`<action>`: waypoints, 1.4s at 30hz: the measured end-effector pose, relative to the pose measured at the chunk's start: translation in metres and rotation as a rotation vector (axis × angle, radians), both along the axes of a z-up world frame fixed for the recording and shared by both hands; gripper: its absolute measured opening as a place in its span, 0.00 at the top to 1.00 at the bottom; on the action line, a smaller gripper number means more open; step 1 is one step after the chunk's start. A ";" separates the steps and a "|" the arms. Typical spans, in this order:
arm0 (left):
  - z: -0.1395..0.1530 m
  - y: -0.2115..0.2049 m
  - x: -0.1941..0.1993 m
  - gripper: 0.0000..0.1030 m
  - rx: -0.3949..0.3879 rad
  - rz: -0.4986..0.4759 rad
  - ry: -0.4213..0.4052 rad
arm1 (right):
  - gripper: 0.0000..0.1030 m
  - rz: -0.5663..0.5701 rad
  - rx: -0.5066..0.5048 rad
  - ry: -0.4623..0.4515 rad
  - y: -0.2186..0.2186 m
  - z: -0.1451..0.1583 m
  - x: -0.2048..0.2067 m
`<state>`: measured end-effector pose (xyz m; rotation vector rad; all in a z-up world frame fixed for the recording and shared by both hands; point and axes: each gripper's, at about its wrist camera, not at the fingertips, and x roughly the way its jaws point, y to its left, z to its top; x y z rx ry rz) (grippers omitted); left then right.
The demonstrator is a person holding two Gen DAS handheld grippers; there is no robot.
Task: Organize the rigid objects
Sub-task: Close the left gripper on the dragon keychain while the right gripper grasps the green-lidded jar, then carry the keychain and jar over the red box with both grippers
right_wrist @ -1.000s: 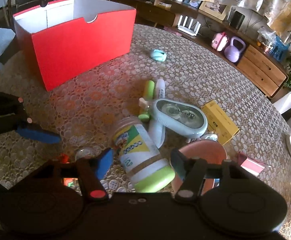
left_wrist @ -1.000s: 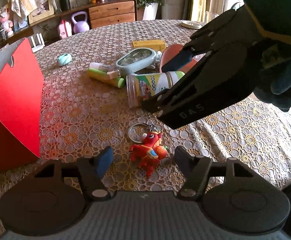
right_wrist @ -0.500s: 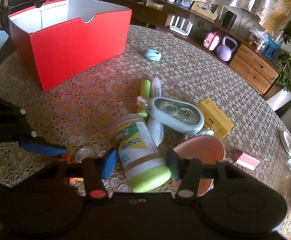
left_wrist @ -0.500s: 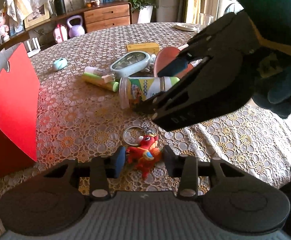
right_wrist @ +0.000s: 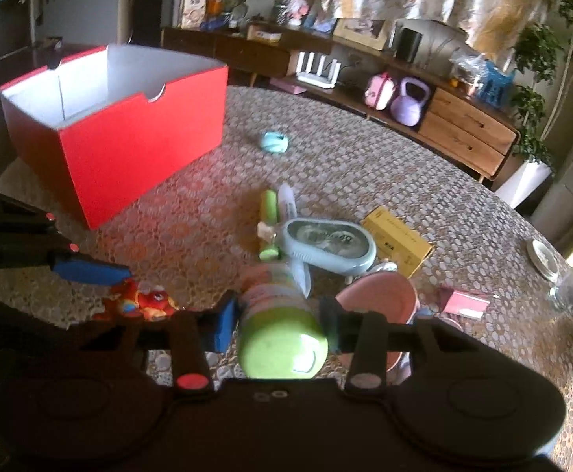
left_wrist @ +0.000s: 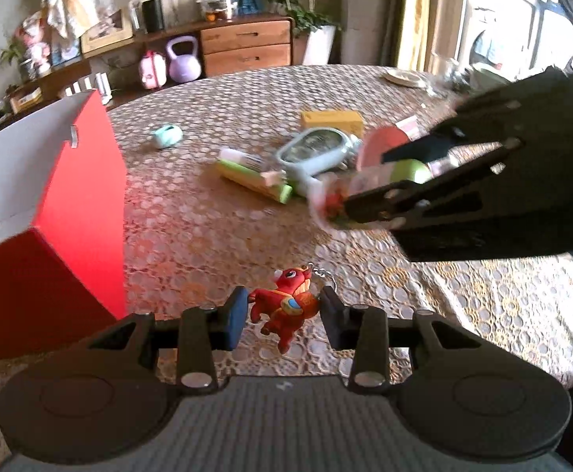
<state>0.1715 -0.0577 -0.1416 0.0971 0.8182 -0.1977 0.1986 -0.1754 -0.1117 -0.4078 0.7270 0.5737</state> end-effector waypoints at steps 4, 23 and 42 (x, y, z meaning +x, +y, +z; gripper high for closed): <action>0.014 0.009 -0.003 0.62 -0.008 0.015 -0.028 | 0.59 0.005 0.000 -0.015 0.002 0.008 -0.008; 0.109 0.074 -0.013 0.62 -0.054 0.078 -0.084 | 0.60 0.064 0.071 -0.098 0.043 0.097 -0.032; 0.138 0.213 0.042 0.62 0.041 0.285 -0.083 | 0.60 0.198 0.073 -0.137 0.176 0.115 0.006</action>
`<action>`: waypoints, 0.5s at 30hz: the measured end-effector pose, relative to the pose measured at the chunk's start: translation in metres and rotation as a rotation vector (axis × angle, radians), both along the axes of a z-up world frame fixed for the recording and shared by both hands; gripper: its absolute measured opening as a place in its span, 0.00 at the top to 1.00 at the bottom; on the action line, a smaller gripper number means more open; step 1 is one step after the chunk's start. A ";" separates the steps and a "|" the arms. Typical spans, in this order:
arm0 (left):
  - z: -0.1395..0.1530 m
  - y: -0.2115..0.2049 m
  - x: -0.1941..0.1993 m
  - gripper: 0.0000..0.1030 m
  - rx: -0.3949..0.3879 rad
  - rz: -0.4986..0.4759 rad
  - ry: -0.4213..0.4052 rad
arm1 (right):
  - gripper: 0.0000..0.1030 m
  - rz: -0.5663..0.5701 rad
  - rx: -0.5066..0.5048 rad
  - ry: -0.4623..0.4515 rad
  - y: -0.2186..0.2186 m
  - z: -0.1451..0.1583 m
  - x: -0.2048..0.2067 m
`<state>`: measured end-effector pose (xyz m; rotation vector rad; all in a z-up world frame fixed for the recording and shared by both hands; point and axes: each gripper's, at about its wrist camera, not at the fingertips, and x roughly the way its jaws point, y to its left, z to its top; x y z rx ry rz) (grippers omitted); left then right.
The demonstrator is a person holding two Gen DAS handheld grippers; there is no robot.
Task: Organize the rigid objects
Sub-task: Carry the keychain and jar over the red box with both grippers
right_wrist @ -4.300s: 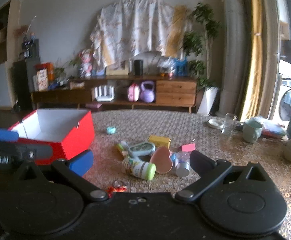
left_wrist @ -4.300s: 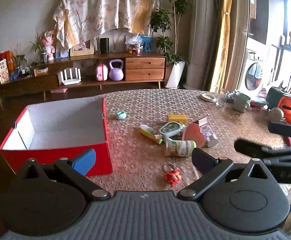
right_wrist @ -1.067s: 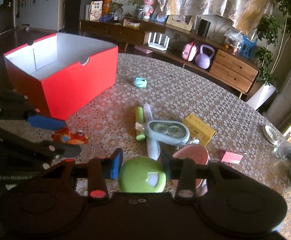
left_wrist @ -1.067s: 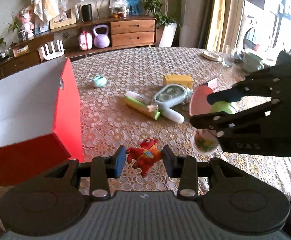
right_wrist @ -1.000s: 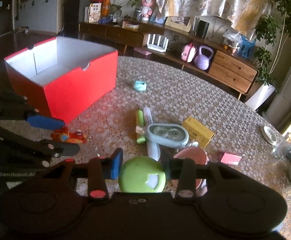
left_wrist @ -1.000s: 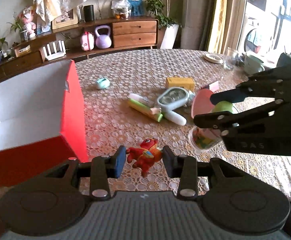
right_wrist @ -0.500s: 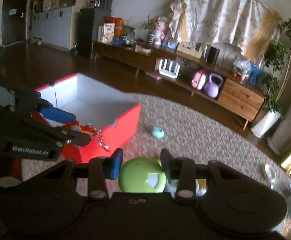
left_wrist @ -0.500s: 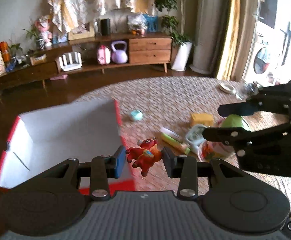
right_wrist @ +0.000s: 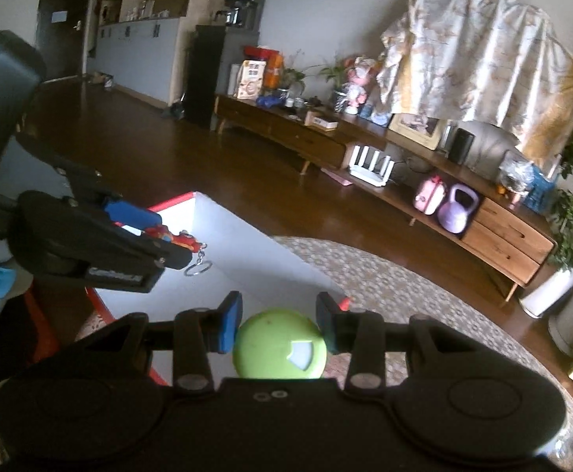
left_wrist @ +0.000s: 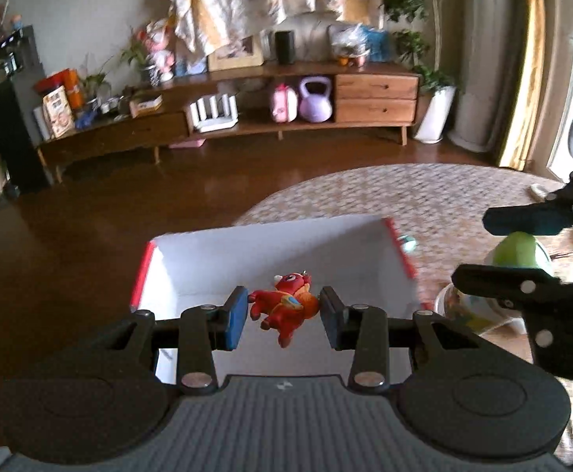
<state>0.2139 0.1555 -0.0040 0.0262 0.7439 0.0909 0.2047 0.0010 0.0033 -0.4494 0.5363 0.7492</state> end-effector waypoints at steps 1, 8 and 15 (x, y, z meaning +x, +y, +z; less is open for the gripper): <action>-0.005 0.007 0.005 0.62 -0.001 0.010 0.014 | 0.60 0.006 -0.006 0.003 0.007 -0.005 0.003; -0.045 0.040 0.035 0.62 0.010 0.035 0.097 | 0.60 0.000 -0.041 0.061 0.048 -0.046 0.018; -0.083 0.046 0.058 0.62 0.037 0.044 0.184 | 0.60 0.009 -0.107 0.099 0.072 -0.088 0.025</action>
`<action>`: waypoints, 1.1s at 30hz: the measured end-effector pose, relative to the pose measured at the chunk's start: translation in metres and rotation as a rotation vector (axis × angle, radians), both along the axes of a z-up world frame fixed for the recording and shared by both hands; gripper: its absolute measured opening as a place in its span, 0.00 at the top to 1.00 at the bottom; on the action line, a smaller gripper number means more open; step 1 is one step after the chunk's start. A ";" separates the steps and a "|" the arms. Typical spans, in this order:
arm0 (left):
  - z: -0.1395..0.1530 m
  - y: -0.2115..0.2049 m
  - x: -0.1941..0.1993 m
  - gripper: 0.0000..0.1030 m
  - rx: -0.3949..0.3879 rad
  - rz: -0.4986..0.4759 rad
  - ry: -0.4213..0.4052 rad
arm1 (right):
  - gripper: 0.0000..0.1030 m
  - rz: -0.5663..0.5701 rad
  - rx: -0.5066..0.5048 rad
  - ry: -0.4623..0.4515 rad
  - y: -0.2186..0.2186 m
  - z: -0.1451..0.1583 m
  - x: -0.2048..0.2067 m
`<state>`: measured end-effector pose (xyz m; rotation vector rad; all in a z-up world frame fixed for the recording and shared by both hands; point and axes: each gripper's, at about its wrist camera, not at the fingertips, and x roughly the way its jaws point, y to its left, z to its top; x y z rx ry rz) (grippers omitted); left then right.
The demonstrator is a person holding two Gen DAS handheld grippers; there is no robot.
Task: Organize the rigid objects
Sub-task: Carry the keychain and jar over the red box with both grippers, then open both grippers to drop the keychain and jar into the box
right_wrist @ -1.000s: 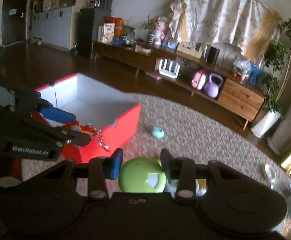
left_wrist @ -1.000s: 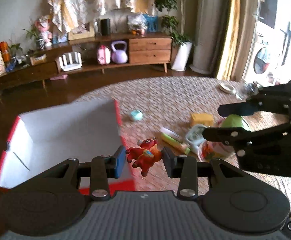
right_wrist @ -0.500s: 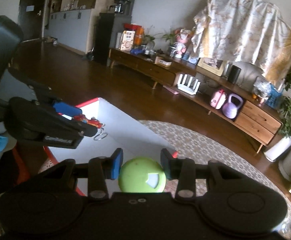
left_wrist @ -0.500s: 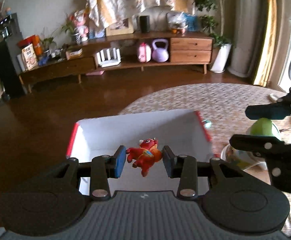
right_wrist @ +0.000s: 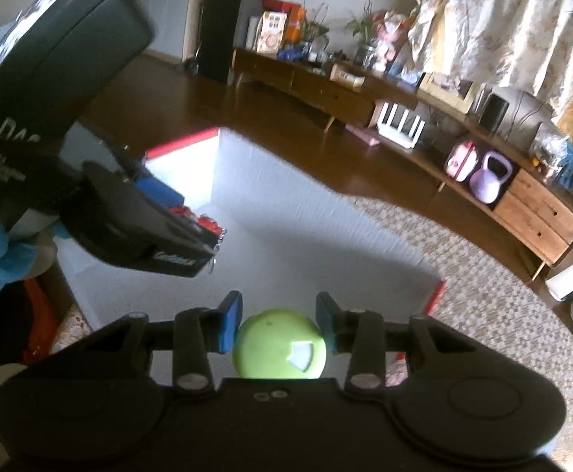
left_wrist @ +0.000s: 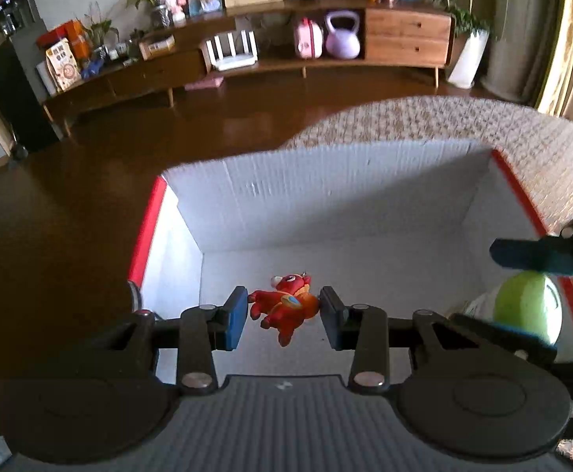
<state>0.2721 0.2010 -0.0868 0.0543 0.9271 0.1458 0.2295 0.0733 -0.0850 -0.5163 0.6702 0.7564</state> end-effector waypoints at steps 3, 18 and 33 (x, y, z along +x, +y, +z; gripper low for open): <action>-0.012 0.004 0.007 0.62 0.002 0.009 0.035 | 0.61 0.000 -0.014 0.015 0.007 -0.011 0.000; -0.028 -0.003 0.021 0.61 0.038 -0.028 0.210 | 0.62 0.013 -0.017 0.039 0.012 -0.010 -0.011; -0.005 -0.011 0.009 0.34 0.061 -0.008 0.149 | 0.47 -0.018 0.079 0.084 -0.027 0.016 -0.018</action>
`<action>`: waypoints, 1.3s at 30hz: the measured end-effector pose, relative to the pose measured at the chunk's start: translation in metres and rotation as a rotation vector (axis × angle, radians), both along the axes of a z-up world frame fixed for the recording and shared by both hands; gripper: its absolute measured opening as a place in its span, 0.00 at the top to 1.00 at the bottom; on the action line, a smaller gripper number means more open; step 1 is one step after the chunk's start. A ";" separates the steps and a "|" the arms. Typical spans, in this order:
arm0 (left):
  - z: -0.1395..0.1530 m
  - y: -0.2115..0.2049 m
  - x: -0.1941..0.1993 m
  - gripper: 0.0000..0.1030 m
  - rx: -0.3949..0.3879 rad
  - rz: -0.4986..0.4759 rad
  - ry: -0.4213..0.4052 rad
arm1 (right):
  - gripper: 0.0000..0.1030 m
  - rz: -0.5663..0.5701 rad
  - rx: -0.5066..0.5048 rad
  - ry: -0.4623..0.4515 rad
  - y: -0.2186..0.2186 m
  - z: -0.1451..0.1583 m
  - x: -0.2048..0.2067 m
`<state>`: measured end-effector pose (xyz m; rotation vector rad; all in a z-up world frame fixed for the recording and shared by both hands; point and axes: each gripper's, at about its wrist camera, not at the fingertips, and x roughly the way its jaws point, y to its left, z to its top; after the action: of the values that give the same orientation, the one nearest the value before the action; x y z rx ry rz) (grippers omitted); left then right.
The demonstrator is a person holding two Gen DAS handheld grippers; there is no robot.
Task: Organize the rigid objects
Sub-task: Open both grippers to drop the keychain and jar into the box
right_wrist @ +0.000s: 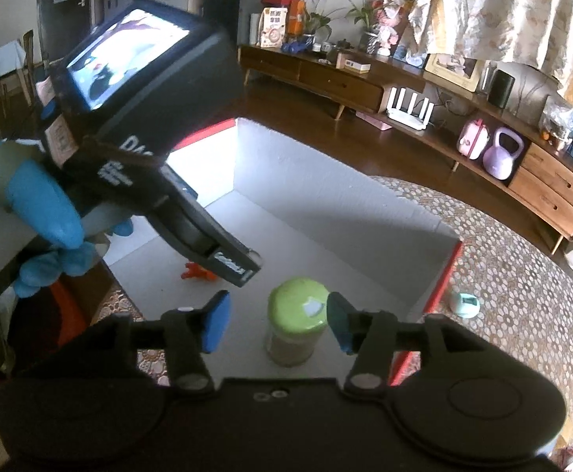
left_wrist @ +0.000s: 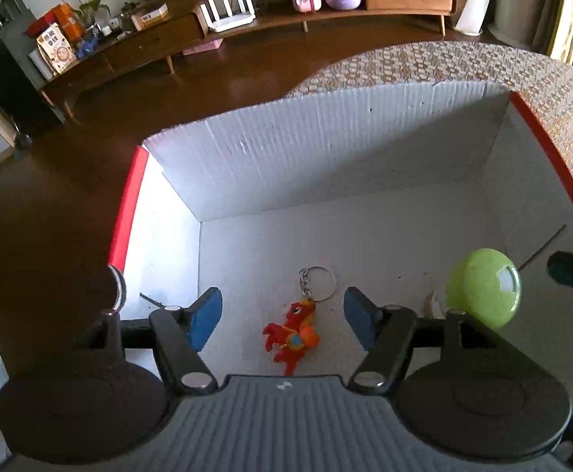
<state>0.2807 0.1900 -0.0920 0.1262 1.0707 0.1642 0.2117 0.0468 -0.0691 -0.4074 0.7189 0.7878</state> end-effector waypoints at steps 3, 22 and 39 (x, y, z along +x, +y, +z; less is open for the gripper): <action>0.008 -0.005 -0.007 0.34 0.001 -0.002 -0.022 | 0.43 -0.015 0.023 0.007 -0.009 0.006 -0.003; 0.060 -0.038 -0.063 0.34 -0.038 0.016 -0.203 | 0.17 -0.086 0.177 0.012 -0.087 0.043 -0.040; 0.077 -0.126 -0.118 0.26 -0.216 -0.109 -0.338 | 0.01 -0.225 0.264 -0.008 -0.187 0.050 -0.080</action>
<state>0.1630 0.0644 -0.0155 -0.0375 0.7361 -0.0290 0.1314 -0.1403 -0.0189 -0.0889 0.6304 0.6561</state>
